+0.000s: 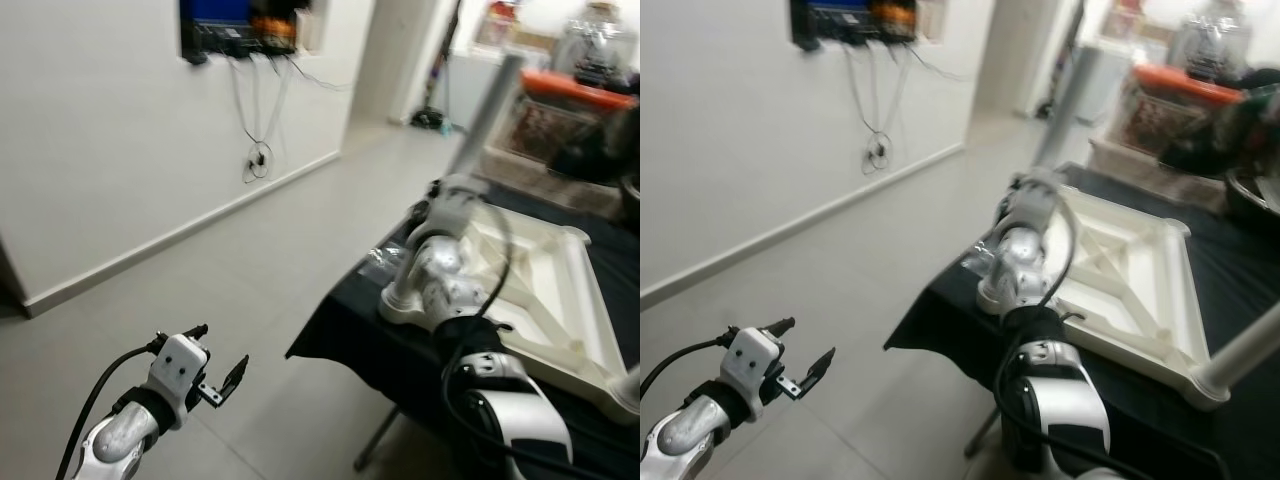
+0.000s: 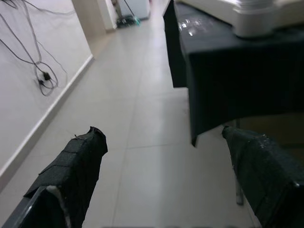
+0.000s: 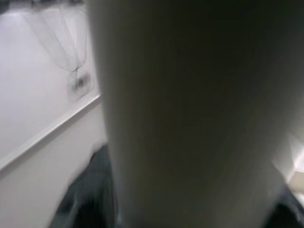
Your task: Building children table
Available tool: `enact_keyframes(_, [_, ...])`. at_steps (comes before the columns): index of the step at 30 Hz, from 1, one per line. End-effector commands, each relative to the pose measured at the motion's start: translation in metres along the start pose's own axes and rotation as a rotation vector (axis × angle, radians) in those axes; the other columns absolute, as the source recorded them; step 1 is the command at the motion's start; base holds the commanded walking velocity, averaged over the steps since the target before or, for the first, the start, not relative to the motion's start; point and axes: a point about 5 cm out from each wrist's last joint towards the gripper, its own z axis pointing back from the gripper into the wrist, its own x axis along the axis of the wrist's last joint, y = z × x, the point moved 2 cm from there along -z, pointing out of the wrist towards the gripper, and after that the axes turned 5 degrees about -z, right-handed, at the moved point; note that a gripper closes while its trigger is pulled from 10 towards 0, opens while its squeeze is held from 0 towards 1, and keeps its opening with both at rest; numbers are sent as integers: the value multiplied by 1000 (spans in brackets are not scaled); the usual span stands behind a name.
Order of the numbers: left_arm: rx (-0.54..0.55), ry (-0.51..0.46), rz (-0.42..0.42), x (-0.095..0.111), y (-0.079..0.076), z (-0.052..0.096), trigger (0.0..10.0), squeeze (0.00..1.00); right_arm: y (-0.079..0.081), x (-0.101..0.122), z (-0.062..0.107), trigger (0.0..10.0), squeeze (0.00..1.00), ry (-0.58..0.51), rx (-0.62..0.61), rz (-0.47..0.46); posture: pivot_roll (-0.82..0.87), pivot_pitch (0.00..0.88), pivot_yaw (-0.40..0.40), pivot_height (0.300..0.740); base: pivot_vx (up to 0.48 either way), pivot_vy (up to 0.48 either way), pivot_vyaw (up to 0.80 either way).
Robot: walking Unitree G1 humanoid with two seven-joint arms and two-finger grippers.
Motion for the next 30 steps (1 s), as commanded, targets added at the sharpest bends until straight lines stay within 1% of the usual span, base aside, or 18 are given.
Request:
enact_keyframes(1, [-9, 19, -9, -3, -1, 1, 10000, 0, 14, 28, -4, 10000, 0, -59, 188, 15, 33, 0, -122, 740, 0, 0, 0])
enact_keyframes(2, [-9, 19, -9, -3, -1, 1, 10000, 0, 14, 28, -4, 10000, 0, -59, 188, 15, 33, 0, -122, 740, 0, 0, 0])
enact_keyframes(4, [-9, 20, -5, -4, -4, 2, 10000, 0, 24, 36, 3, 10000, 0, -70, 513, 84, 37, 0, -130, 740, 0, 0, 0])
enact_keyframes(5, [-9, 20, -5, -4, -4, 2, 10000, 0, 24, 36, 3, 10000, 0, -70, 513, 84, 37, 0, -130, 740, 0, 0, 0])
enact_keyframes(6, [-8, 20, -1, -4, -6, 2, 10000, 0, 23, 34, 5, 6863, 0, -55, 568, 112, 40, 0, -134, 740, 0, 0, 0])
enact_keyframes(7, [-6, 20, 2, -5, -6, 2, 10000, 0, 19, 31, 5, 2078, 0, -39, 571, 120, 40, 0, -134, 740, 0, 0, 0])
enact_keyframes(9, [-6, 20, 2, -5, -6, 2, 10000, 0, 19, 31, 5, 2078, 0, -39, 571, 120, 40, 0, -134, 740, 0, 0, 0])
enact_keyframes(10, [-4, 20, 3, -5, -6, 2, 10000, 0, 11, 26, 2, 0, 0, -8, 490, 110, 43, 0, -139, 740, 0, 0, 0])
enact_keyframes(13, [2, 22, 3, -5, -6, 3, 10000, 0, -54, -1, -4, 0, 0, 67, -213, 77, 49, 0, -140, 740, 0, 0, 0])
enact_keyframes(14, [2, 22, 3, -5, -6, 3, 10000, 0, -54, -1, -4, 0, 0, 67, -213, 77, 49, 0, -140, 740, 0, 0, 0])
enact_keyframes(17, [3, 23, 3, -5, -6, 4, 10000, 0, -89, -15, 8, 0, 0, 72, -536, 33, 54, 0, -143, 740, 0, 0, 0])
enact_keyframes(21, [5, 25, 2, -6, -6, 6, 10000, 0, -85, -42, 19, 0, 0, 73, -634, -29, 61, 0, -132, 740, 0, 0, 0])
enact_keyframes(22, [5, 26, -2, -6, -4, 7, 10000, 0, -52, -61, 20, 6510, 0, 118, -511, -24, 60, 0, -126, 740, 0, 0, 0])
enact_keyframes(24, [5, 26, -2, -6, -4, 7, 10000, 0, -52, -61, 20, 6510, 0, 118, -511, -24, 60, 0, -126, 740, 0, 0, 0])
enact_keyframes(25, [1, 26, -8, -6, -3, 7, 10000, 0, -25, -63, 18, 10000, 0, 120, -343, -17, 54, 0, -124, 740, 0, 0, 0])
enact_keyframes(27, [1, 26, -8, -6, -3, 7, 10000, 0, -25, -63, 18, 10000, 0, 120, -343, -17, 54, 0, -124, 740, 0, 0, 0])
enact_keyframes(28, [-2, 27, -19, -6, -1, 6, 10000, 0, -4, -60, 15, 10000, 1000, 106, -188, -2, 53, 0, -130, 740, 0, 0, 0])
enact_keyframes(30, [4, 24, -23, -5, 3, 4, 10000, 0, 7, -48, 10, 10000, 1000, 88, -71, 33, 51, 0, -131, 740, 0, 0, 0])
